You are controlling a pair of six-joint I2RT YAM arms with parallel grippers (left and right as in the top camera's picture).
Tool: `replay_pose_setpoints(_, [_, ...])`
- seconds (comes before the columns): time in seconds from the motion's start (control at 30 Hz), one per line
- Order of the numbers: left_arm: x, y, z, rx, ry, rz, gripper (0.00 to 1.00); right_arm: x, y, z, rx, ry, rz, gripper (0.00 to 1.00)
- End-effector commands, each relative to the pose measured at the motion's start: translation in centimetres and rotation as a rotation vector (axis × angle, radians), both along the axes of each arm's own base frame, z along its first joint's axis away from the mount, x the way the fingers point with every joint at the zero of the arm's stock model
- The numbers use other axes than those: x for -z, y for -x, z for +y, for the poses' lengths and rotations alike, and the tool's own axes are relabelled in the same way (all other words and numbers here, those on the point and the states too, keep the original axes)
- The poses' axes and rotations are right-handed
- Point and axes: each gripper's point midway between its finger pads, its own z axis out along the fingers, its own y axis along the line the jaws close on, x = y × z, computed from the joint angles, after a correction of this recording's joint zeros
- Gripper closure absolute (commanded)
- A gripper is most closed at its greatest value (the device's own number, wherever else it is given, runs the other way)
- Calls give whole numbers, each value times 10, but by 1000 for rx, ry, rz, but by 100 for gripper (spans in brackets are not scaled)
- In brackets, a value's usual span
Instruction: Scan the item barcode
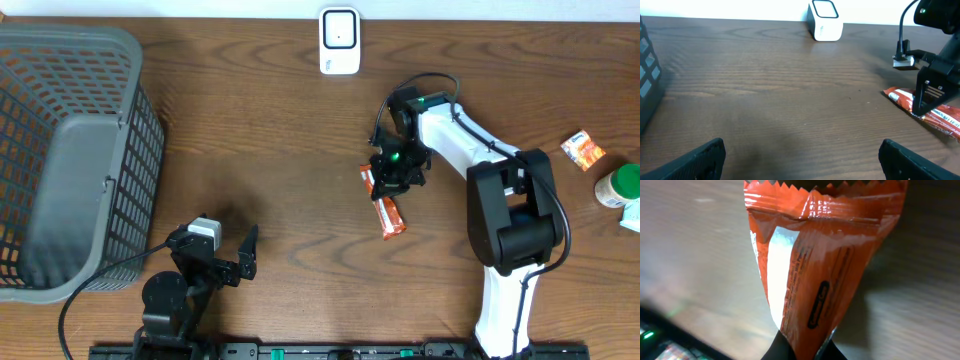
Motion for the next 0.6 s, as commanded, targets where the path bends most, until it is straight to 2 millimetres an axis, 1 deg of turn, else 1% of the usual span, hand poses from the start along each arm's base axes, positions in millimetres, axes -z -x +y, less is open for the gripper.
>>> replay_pose_setpoints(0.0, [12, 2, -1, 5, 3, 36, 2, -74, -12, 28, -29, -202, -163, 98])
replay_pose_setpoints(0.1, [12, 2, -1, 6, 3, 36, 2, -112, -17, 30, -44, -242, -282, 98])
replay_pose_setpoints(0.23, [12, 2, -1, 6, 3, 36, 2, -151, -25, 35, -80, -293, -445, 98])
replay_pose_setpoints(0.33, [12, 2, -1, 6, 3, 36, 2, -177, -26, 43, -100, -346, -530, 99])
replay_pose_setpoints(0.43, [12, 2, -1, 6, 3, 36, 2, -189, -22, 51, -123, -376, -559, 98])
replay_pose_setpoints(0.57, [12, 2, -1, 6, 3, 36, 2, -191, -19, 57, -157, -386, -581, 98])
